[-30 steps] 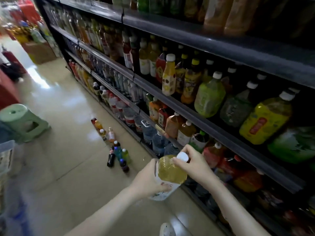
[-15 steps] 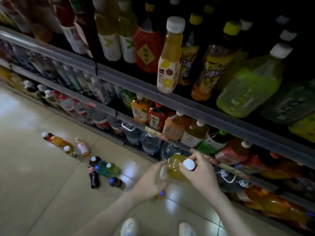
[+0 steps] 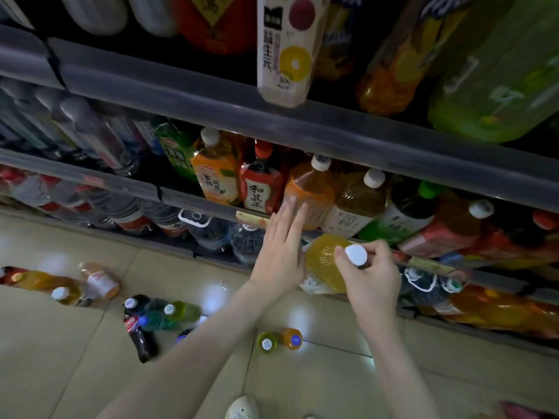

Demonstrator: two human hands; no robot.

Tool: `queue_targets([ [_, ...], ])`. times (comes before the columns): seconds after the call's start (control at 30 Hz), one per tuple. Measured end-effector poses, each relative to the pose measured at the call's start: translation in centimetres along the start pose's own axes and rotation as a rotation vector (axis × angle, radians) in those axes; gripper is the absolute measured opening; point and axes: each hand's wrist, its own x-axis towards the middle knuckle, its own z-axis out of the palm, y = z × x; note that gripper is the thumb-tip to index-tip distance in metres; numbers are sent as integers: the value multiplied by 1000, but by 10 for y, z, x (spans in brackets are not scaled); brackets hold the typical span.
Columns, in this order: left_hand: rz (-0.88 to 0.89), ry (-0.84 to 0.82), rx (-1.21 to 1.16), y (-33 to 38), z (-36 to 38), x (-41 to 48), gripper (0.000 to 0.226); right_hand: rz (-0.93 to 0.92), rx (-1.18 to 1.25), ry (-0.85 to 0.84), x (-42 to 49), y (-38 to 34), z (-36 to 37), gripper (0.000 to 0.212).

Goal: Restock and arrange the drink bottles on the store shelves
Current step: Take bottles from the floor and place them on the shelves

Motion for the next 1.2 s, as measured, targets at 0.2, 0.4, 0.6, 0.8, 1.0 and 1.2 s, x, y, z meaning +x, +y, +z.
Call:
queue_targets([
  [0.2,-34,42,-9,-8,13,55,68,60,66,197,3,2,3,28],
  [0.4,-187,227,32,6,12,85,73,70,143,255,7,-1,6,27],
  [0.6,-201,309,-124,17,10,96,41,80,203,283,6,-1,10,28],
  [0.8,25,250,-253,1,19,30,46,36,159,278,5,2,9,30],
  [1.0,188,266,-205,-13,20,4,40,59,124,250,-5,19,6,29],
  [1.2,67,345,-111,-16,-2,-23,44,14,138,224,-12,20,-1,27],
])
